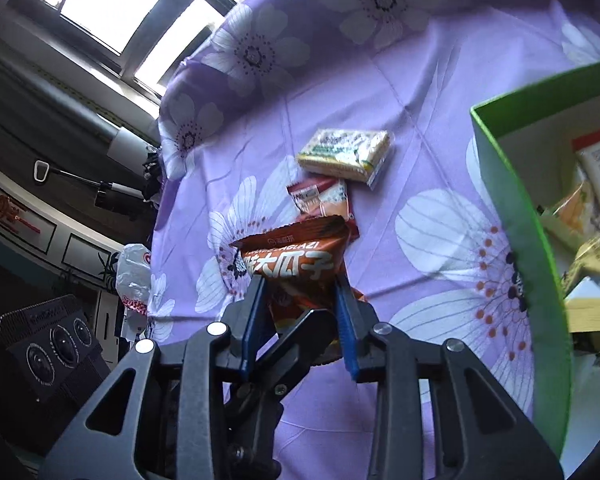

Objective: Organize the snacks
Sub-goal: 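Lift the orange packet and carry it over the box, then lower the orange packet into the box and open the right gripper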

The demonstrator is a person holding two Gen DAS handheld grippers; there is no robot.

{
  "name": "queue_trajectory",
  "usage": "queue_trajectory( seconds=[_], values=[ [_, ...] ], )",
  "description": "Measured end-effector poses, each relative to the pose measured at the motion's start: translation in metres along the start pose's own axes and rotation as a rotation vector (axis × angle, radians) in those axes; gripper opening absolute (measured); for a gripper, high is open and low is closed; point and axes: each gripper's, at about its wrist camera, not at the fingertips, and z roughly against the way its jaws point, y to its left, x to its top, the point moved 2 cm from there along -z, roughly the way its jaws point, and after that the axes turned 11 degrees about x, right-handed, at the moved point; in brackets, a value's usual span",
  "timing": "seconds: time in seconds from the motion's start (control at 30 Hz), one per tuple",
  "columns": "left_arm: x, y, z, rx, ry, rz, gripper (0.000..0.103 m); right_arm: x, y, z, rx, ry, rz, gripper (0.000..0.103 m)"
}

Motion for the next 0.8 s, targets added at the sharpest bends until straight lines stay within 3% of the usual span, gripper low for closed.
queue_trajectory(
  seconds=[0.17, 0.4, 0.57, 0.8],
  values=[
    [0.018, -0.051, 0.007, -0.064, -0.066, -0.115, 0.038, 0.014, -0.001, 0.056, 0.002, -0.151, 0.031, 0.037],
    [0.023, -0.118, -0.019, -0.179, -0.03, -0.227, 0.038, 0.025, -0.042, 0.115, -0.067, -0.307, -0.058, 0.037],
    [0.017, -0.149, -0.037, -0.241, 0.008, -0.267, 0.038, 0.024, -0.07, 0.143, -0.121, -0.368, -0.133, 0.037],
    [0.01, -0.166, -0.06, -0.271, 0.088, -0.27, 0.038, 0.021, -0.095, 0.153, -0.183, -0.399, -0.213, 0.039]
  ],
)
